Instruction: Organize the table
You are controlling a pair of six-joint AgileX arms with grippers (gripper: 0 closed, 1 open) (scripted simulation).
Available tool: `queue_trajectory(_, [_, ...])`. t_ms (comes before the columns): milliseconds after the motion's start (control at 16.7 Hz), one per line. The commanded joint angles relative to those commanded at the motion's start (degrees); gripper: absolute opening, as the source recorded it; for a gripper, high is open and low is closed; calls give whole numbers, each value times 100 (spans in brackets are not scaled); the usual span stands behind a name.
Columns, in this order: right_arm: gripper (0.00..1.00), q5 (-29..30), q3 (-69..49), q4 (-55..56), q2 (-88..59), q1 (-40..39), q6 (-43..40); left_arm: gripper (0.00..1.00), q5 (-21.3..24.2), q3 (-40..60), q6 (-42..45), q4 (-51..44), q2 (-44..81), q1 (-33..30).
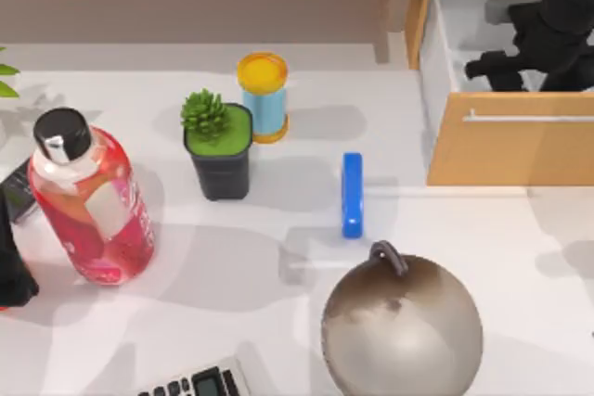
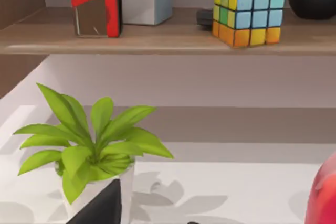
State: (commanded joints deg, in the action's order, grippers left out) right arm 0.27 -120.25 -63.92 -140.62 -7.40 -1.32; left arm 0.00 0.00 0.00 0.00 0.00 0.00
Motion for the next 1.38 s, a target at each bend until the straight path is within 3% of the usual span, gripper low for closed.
queue_trajectory(300, [0, -6, -1, -71, 312, -15, -50, 100, 0, 0, 0, 0, 0, 0])
queue_trajectory(660, [0, -72, 669, -66, 1980, -25, -187, 100, 0, 0, 0, 0, 0, 0])
queue_trajectory(960, [0, -164, 1974, 27, 3739, 12, -236, 100, 0, 0, 0, 0, 0, 0])
queue_trajectory(1380, [0, -242, 4678, 206, 5922, 213, -305, 100, 0, 0, 0, 0, 0, 0])
